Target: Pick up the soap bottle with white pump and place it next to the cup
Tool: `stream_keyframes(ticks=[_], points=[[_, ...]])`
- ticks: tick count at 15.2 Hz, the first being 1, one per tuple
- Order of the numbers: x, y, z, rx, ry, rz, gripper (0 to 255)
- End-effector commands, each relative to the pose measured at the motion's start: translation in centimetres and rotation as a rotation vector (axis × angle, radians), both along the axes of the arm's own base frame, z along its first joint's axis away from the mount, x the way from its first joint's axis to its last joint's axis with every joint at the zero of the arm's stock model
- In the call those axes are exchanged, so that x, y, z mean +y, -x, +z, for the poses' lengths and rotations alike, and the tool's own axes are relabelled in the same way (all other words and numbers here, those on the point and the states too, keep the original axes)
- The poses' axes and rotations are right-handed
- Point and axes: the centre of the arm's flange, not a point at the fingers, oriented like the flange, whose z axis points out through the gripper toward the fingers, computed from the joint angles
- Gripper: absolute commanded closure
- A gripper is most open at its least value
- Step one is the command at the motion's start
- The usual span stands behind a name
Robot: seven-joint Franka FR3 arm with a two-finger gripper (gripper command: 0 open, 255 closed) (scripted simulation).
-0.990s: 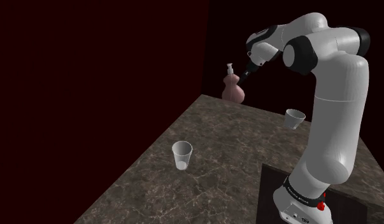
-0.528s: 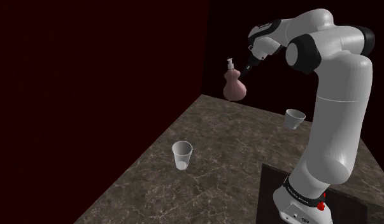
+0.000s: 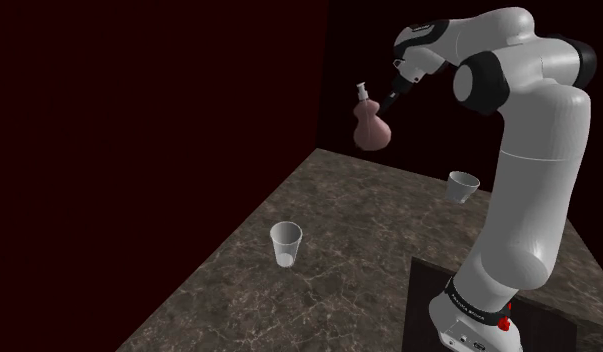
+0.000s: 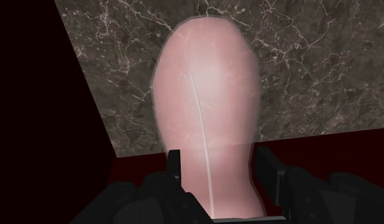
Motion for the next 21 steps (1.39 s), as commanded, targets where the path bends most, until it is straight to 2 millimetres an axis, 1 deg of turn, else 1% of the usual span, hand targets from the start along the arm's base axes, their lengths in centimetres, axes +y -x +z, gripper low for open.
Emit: stream_keyframes(ticks=[1,21], points=[[0.0,0.0,1.2,-0.001,0.0,0.0,255],[0.0,0.0,11.7,-0.001,0.0,0.0,255]])
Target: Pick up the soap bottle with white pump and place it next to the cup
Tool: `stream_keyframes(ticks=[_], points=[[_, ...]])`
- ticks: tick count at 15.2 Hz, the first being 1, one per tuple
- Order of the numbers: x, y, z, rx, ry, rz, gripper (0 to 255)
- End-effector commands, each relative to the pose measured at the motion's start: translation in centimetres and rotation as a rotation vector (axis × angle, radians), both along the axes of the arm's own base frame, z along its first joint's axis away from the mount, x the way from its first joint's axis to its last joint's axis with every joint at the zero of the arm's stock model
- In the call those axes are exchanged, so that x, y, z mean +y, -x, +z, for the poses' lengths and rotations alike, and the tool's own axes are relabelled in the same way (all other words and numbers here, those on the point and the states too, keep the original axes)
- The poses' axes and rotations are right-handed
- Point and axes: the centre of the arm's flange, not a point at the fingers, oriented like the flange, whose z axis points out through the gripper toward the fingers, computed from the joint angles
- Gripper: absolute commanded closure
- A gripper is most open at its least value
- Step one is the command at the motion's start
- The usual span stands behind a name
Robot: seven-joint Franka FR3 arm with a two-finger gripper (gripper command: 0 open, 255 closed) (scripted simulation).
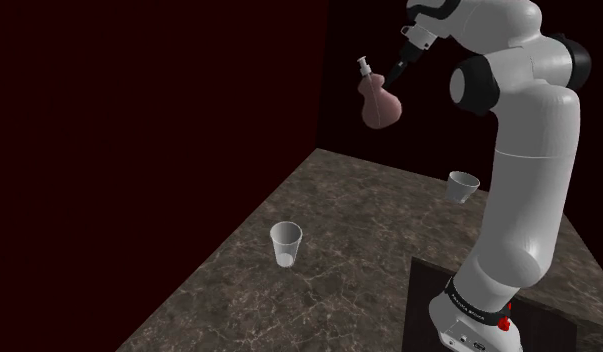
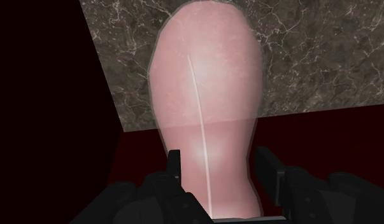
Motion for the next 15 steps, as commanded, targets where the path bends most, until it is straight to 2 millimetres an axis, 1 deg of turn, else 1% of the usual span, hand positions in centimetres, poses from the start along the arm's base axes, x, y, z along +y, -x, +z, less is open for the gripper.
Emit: stream_keyframes(ticks=[1,11,15], points=[[0.1,0.1,1.2,-0.001,0.0,0.0,255],[0.1,0.1,6.4,-0.001,0.0,0.0,255],[5.1,1.7,6.4,-0.001,0.0,0.0,255]])
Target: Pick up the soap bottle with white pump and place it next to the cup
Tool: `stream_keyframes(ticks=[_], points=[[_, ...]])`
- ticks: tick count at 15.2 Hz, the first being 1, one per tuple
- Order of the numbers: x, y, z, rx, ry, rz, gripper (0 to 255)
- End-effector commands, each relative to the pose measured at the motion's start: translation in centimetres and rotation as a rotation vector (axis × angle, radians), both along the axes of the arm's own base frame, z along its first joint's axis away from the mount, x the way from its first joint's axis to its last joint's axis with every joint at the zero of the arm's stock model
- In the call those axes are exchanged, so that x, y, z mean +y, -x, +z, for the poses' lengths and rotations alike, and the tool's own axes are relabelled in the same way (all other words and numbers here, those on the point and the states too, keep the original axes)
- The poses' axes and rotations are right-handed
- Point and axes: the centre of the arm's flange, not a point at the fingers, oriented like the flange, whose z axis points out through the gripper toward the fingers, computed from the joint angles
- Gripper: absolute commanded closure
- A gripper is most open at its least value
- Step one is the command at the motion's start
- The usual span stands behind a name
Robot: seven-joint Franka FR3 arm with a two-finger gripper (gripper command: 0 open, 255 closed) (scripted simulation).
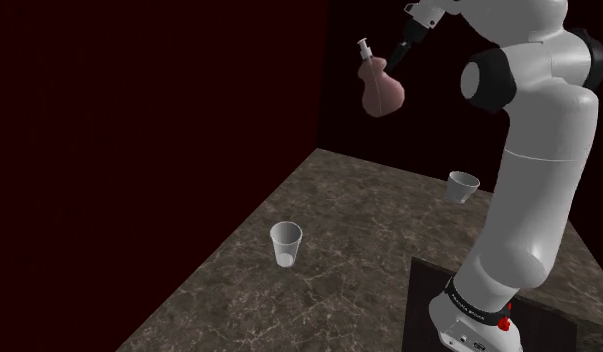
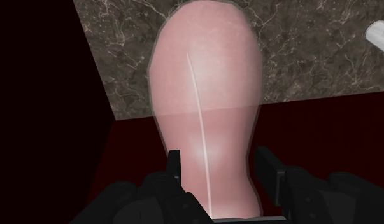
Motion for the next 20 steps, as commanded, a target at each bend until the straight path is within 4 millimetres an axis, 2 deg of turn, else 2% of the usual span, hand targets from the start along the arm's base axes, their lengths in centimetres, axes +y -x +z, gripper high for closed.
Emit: stream_keyframes(ticks=[1,20], points=[[2.6,0.8,-0.1,0.001,0.001,0.002,255],[26.5,8.4,0.0,0.001,0.001,0.002,255]])
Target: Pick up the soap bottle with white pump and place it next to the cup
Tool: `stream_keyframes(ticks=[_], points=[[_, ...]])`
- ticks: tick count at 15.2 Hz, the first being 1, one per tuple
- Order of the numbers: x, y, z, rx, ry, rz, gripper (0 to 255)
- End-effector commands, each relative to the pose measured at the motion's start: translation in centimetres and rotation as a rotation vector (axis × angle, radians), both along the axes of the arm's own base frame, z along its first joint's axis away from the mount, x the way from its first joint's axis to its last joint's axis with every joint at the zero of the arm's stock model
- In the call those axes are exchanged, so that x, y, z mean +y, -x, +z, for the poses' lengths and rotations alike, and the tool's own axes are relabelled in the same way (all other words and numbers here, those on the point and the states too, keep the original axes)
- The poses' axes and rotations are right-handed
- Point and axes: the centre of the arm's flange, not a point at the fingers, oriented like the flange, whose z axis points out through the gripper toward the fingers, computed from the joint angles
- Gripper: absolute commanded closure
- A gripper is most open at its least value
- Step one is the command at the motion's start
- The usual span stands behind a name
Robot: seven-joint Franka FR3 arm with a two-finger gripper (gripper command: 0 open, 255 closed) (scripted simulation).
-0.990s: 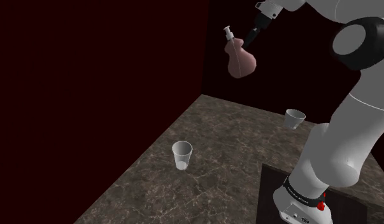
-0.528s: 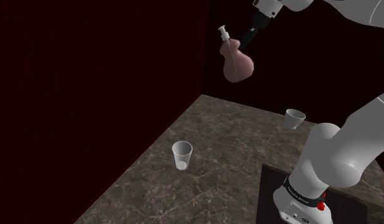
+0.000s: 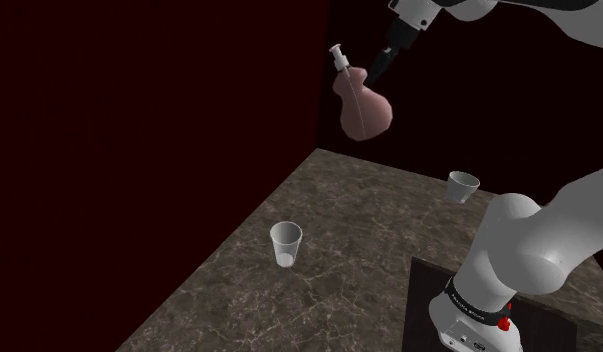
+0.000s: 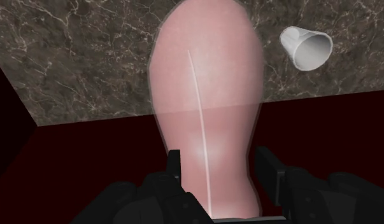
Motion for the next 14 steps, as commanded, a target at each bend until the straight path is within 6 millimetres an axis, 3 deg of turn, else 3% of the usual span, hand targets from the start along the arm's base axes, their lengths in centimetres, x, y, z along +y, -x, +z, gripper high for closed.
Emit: stream_keyframes(ticks=[1,14], points=[[2.7,0.8,0.3,-0.002,0.0,-0.002,255],[19.1,6.0,0.3,-0.002,0.0,-0.002,255]])
